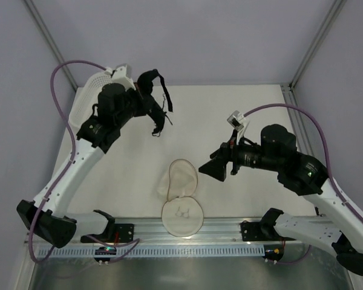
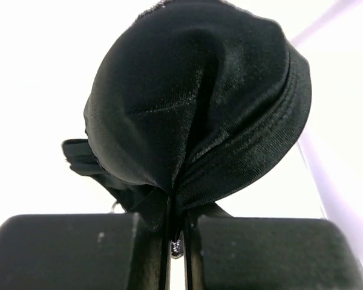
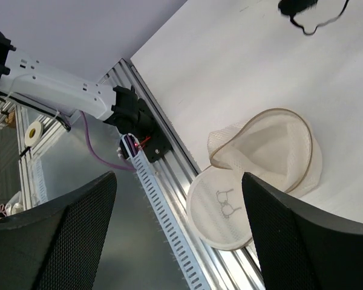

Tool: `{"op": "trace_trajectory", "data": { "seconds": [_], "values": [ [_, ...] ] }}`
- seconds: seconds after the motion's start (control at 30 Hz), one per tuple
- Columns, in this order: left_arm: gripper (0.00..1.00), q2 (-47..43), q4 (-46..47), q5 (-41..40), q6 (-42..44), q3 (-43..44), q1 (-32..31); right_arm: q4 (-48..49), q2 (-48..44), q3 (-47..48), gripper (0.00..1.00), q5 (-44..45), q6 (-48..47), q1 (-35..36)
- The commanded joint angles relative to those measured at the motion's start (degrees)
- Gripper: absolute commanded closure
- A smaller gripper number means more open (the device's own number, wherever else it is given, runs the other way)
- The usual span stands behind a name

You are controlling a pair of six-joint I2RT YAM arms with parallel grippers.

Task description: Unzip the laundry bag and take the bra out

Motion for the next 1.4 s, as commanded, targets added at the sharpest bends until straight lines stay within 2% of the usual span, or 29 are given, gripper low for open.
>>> {"op": "trace_trajectory", "data": {
  "seconds": [0.0,0.17,0.37,0.43,0.63,0.8,1.0,1.17,1.2,1.23,1.27,1.3,1.37],
  "values": [
    [1.00,3.8,-2.1,-3.0,2.8,9.3,7.1,-2.1,-3.6,-3.5,0.13,1.5,-0.1,-0.1],
    [1.00,10.2,-3.3,-2.6,2.6,18.0,18.9,-0.6,-6.8,-8.5,0.13,1.8,1.0,-0.1],
    [1.00,21.3,-4.7,-1.0,0.3,29.3,28.8,0.7,-7.2,-12.2,0.13,0.7,1.4,-0.1],
    [1.00,26.3,-6.1,-0.5,0.5,33.5,29.3,1.6,-6.9,-13.2,0.13,0.1,1.1,-0.1],
    [1.00,36.0,-5.4,-1.1,0.9,38.4,31.9,3.8,-4.9,-16.2,0.13,-1.0,0.8,-0.1],
    [1.00,46.7,-8.0,-4.3,0.9,47.3,32.3,5.0,-3.9,-19.1,0.13,-1.5,1.0,-0.1],
    [1.00,52.8,-9.7,-10.5,-0.9,50.6,33.2,5.2,-3.7,-20.8,0.13,-1.2,1.4,-0.1],
    [0.99,55.0,-14.5,-9.1,-0.6,50.7,33.7,5.7,-3.0,-20.8,0.13,-0.6,1.7,-0.1],
    [0.76,55.2,-15.8,-8.6,-0.8,50.4,33.8,5.8,-2.8,-20.7,0.12,-0.4,1.8,-0.1],
    [0.60,54.6,-17.4,-7.3,-1.0,48.4,33.7,5.9,-2.4,-20.6,0.12,-0.1,2.1,-0.1],
    [0.28,53.7,-17.5,-6.7,-1.4,46.4,33.7,5.9,-2.2,-20.5,0.12,1.1,2.1,-0.1],
    [0.01,52.6,-17.3,-5.8,-2.2,44.1,33.7,5.7,-2.1,-20.3,0.11,2.0,2.1,-0.1],
    [0.00,47.5,-15.0,-3.4,-2.7,36.1,33.7,4.0,-2.1,-20.1,0.04,7.2,2.2,-0.1]
  ]
}}
